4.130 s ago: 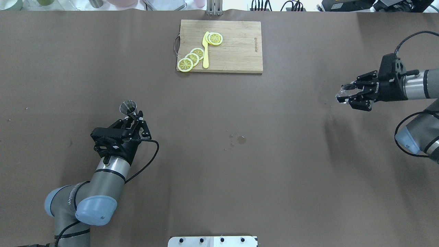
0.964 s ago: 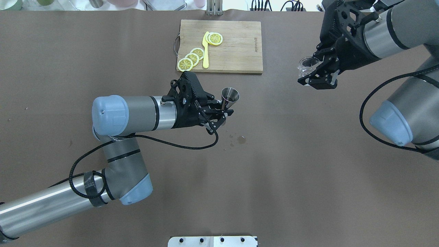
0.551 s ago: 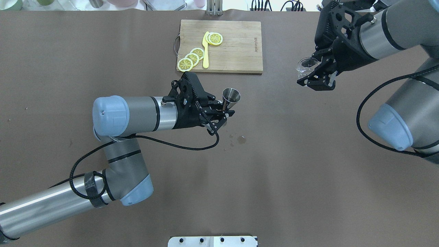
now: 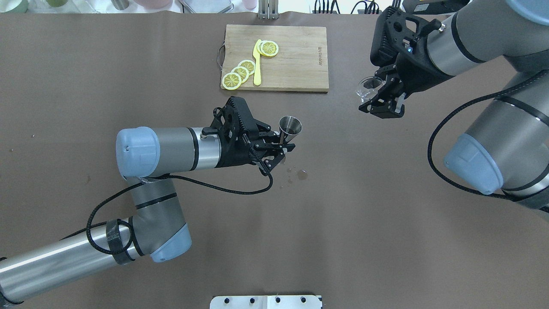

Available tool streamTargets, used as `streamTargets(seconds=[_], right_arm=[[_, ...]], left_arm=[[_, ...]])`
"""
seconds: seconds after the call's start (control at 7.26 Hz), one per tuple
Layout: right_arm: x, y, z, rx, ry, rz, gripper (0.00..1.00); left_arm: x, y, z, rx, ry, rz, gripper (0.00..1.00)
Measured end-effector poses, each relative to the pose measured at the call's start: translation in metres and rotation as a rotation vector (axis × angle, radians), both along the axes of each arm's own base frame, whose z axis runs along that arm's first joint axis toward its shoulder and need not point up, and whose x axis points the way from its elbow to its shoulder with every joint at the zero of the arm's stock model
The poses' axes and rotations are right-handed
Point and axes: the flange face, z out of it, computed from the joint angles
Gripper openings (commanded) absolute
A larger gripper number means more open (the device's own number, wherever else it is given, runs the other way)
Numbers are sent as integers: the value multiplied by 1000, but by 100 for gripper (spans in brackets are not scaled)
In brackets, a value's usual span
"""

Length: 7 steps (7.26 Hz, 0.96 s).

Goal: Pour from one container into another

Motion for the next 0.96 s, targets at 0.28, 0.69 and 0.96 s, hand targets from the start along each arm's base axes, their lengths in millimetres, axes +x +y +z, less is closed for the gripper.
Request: streamTargets(seconds=[0.28,0.69,0.96], right_arm=[[-9,3,-9,78,25,-57,0],[-22,7,-26,195,65,-151,0],[-31,11,-37,231,79,-182,0]], left_arm=[[2,0,1,-2,-3,1,0],[3,1,2,-2,-3,3,0],[3,1,4,-2,-3,4,0]])
